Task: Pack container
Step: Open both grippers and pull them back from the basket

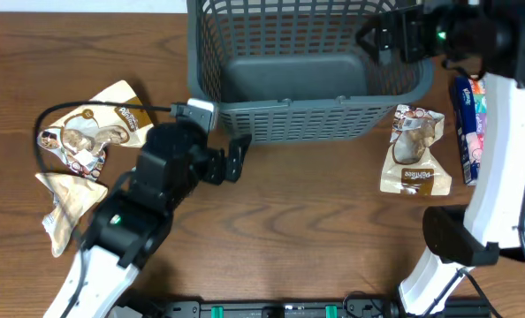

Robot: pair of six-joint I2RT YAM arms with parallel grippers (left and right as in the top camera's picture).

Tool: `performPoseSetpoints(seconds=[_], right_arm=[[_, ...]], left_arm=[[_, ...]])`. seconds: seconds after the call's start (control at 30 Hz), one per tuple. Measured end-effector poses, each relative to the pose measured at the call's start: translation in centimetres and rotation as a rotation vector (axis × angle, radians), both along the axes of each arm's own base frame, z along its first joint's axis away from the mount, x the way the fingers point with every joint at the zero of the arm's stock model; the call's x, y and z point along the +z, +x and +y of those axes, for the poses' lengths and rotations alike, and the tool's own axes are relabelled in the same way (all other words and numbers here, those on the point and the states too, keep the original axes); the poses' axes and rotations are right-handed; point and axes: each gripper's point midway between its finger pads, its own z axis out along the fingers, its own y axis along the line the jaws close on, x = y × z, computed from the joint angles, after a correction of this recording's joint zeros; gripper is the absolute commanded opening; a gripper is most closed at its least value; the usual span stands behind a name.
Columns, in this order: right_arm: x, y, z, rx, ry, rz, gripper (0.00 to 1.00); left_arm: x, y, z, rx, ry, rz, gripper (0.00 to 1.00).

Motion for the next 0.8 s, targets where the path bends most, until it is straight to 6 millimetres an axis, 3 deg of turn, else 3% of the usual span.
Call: performPoseSetpoints(seconds=[0.1,0.27,0.47,0.6,0.8], right_arm=[[1.5,-1.3,-2.1,-0.092,-0.036,-0.031,0.99],[4.0,-4.2,-8.2,-0.317,-0.110,-0.087,0.99],[5.3,-6.5,-16.5,-0.609,-0.151,-0.114,0.99],[2.5,-6.1,-19.5,-0.668,-0.140,-0.016,0.99],[-7.0,-3.2,-20.1,-0.555,-0.109,0.247,0.99]], left_arm=[[2.5,-1.9,1.1,0.009,-0.002,-0.027,0.99],[6.1,-4.4,5.2,0.136,0.025,-0.122,0.99],[6.9,-6.7,9.7,0.293,0.096,-0.167,0.99],[6.6,-7.2,10.9,0.337,0.130,-0.162,0.99],[6.1,-7.4,11.6,0.363,0.163,-0.145,0.99]])
